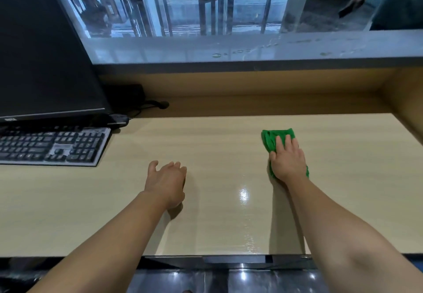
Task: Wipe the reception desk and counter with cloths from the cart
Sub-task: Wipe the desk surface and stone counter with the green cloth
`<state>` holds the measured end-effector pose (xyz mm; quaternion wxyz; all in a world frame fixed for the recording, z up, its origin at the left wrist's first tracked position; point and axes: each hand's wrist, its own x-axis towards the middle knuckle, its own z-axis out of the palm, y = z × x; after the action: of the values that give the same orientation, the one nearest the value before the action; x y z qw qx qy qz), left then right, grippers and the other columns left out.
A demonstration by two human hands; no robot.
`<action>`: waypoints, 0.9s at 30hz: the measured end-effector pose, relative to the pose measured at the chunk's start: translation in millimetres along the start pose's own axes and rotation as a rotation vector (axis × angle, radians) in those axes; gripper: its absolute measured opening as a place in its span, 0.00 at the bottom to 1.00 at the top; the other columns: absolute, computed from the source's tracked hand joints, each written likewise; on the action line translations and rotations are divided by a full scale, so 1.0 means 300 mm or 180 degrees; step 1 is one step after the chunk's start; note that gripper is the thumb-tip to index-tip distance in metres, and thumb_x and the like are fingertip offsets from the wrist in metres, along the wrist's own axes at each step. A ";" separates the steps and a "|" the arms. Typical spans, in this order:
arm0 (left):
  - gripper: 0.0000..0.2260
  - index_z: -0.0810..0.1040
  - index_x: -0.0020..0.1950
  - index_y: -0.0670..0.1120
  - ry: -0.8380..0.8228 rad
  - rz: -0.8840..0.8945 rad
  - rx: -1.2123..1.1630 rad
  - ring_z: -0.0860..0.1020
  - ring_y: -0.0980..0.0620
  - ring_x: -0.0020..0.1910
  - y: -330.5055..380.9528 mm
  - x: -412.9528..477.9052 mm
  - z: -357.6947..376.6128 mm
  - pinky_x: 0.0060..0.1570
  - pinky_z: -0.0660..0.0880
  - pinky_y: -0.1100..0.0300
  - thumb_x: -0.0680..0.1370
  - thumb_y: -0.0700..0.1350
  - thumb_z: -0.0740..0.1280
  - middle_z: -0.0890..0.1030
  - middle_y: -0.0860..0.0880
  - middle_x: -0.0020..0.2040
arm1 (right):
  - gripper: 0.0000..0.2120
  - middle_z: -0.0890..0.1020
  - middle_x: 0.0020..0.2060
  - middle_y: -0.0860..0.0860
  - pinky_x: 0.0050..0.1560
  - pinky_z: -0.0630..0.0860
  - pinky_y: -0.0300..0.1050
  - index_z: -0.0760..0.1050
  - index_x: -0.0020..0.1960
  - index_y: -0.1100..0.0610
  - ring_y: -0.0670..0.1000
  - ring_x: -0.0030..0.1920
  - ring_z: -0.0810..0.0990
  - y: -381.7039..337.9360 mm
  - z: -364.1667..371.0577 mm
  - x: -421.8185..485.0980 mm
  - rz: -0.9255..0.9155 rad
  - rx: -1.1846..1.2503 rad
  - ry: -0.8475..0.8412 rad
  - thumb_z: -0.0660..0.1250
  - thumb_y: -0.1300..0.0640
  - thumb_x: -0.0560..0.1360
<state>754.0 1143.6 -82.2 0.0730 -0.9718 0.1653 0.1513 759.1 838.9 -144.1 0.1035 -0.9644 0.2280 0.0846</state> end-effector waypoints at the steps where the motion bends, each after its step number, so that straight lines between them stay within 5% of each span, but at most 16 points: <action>1: 0.18 0.70 0.64 0.49 0.0000 -0.0017 -0.0009 0.65 0.53 0.71 -0.003 -0.002 0.001 0.72 0.48 0.45 0.75 0.41 0.58 0.70 0.52 0.64 | 0.28 0.42 0.79 0.55 0.77 0.44 0.53 0.42 0.80 0.53 0.55 0.79 0.40 -0.021 0.005 -0.012 0.0082 0.0028 0.0014 0.45 0.49 0.83; 5: 0.17 0.71 0.62 0.49 -0.0039 -0.0131 0.0004 0.68 0.53 0.67 -0.019 -0.012 -0.001 0.72 0.49 0.46 0.74 0.40 0.57 0.71 0.52 0.61 | 0.29 0.40 0.79 0.55 0.77 0.42 0.54 0.39 0.80 0.55 0.56 0.79 0.39 -0.143 0.049 -0.102 0.0006 0.0009 0.0031 0.45 0.49 0.83; 11: 0.20 0.68 0.70 0.50 0.0019 -0.0189 -0.0033 0.64 0.53 0.72 -0.022 -0.035 -0.020 0.72 0.46 0.46 0.78 0.44 0.57 0.68 0.52 0.71 | 0.29 0.39 0.79 0.55 0.77 0.42 0.54 0.38 0.80 0.54 0.56 0.78 0.39 -0.330 0.139 -0.304 -0.0689 -0.0119 0.0017 0.46 0.48 0.84; 15: 0.16 0.70 0.65 0.50 0.0110 -0.0180 -0.0060 0.69 0.52 0.67 -0.008 -0.059 -0.048 0.70 0.49 0.46 0.78 0.45 0.58 0.72 0.52 0.63 | 0.29 0.39 0.78 0.54 0.76 0.44 0.56 0.41 0.80 0.54 0.58 0.79 0.42 -0.384 0.177 -0.427 -0.1252 -0.0133 -0.0048 0.50 0.52 0.83; 18: 0.15 0.71 0.64 0.50 0.0174 -0.0189 -0.0036 0.72 0.52 0.63 0.007 -0.083 -0.079 0.69 0.51 0.47 0.77 0.46 0.59 0.73 0.52 0.60 | 0.33 0.40 0.79 0.56 0.75 0.47 0.56 0.41 0.80 0.54 0.59 0.79 0.44 -0.375 0.178 -0.482 -0.1545 -0.0289 -0.0238 0.55 0.56 0.80; 23: 0.21 0.67 0.71 0.49 0.0222 -0.0146 0.0088 0.68 0.51 0.69 0.056 -0.138 -0.155 0.71 0.48 0.47 0.77 0.43 0.59 0.69 0.49 0.71 | 0.31 0.46 0.79 0.57 0.69 0.57 0.56 0.44 0.80 0.54 0.59 0.76 0.52 -0.278 0.133 -0.507 -0.1946 -0.0784 -0.0248 0.53 0.58 0.81; 27: 0.21 0.67 0.72 0.49 0.0265 -0.0130 0.0184 0.69 0.49 0.68 0.074 -0.184 -0.198 0.72 0.48 0.46 0.77 0.42 0.58 0.69 0.48 0.71 | 0.32 0.45 0.79 0.56 0.70 0.59 0.56 0.43 0.80 0.52 0.58 0.77 0.51 -0.152 0.093 -0.510 -0.1689 -0.0893 -0.0129 0.52 0.61 0.80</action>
<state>712.9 1128.0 -10.8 0.0972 -0.9779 0.1526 0.1044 641.8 949.9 -131.5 -0.0078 -0.9933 -0.0479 0.1046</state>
